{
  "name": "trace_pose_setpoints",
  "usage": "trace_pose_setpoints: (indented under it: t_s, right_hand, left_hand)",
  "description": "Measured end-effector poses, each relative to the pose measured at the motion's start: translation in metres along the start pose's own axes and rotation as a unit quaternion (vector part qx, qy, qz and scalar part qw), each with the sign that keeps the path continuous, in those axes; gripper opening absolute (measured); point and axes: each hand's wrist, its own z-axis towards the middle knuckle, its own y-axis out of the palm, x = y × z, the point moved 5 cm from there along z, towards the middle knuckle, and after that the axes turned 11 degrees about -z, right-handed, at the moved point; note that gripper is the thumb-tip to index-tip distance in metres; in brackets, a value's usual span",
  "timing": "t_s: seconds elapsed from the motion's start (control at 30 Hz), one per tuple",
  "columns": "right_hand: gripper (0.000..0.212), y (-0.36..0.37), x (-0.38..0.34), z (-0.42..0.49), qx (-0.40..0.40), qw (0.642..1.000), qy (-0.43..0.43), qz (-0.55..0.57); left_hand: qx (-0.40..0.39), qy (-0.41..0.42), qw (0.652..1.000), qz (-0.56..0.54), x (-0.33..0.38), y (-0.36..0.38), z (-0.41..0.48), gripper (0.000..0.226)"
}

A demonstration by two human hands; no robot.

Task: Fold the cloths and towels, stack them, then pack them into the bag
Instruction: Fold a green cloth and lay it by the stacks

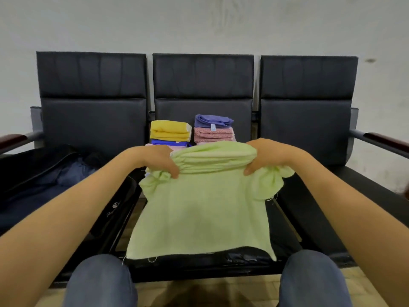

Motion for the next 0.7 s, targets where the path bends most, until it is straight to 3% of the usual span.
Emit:
trace_pose_setpoints:
  t_s: [0.1, 0.17, 0.27, 0.33, 0.43, 0.53, 0.7]
  right_hand:
    - [0.032, 0.014, 0.01, 0.017, 0.034, 0.994, 0.04, -0.095]
    - [0.024, 0.016, 0.011, 0.023, 0.096, 0.981, 0.063, -0.157]
    - [0.02, 0.016, 0.011, 0.028, 0.19, 0.955, 0.064, -0.221]
    - [0.018, 0.023, 0.015, 0.031, 0.202, 0.946, 0.057, -0.247]
    - [0.021, 0.055, 0.029, 0.035, 0.139, 0.954, 0.037, -0.263]
    - [0.035, 0.107, 0.046, 0.034, 0.007, 0.969, 0.025, -0.247]
    - [0.043, 0.186, 0.064, 0.026, -0.232, 0.955, -0.01, -0.184]
  left_hand:
    - [0.075, 0.006, 0.994, 0.08, -0.003, 0.007, 0.01, 0.026]
    - [0.146, 0.049, 0.982, 0.113, 0.0, 0.009, 0.013, 0.013]
    - [0.245, 0.081, 0.954, 0.155, 0.002, 0.009, 0.011, 0.013]
    - [0.253, 0.086, 0.947, 0.18, -0.003, 0.015, 0.013, 0.015]
    - [0.195, 0.08, 0.967, 0.146, -0.02, 0.043, 0.019, 0.012]
    - [0.064, 0.038, 0.994, 0.08, -0.053, 0.092, 0.033, 0.008]
    - [-0.159, -0.069, 0.98, 0.102, -0.098, 0.153, 0.044, 0.054]
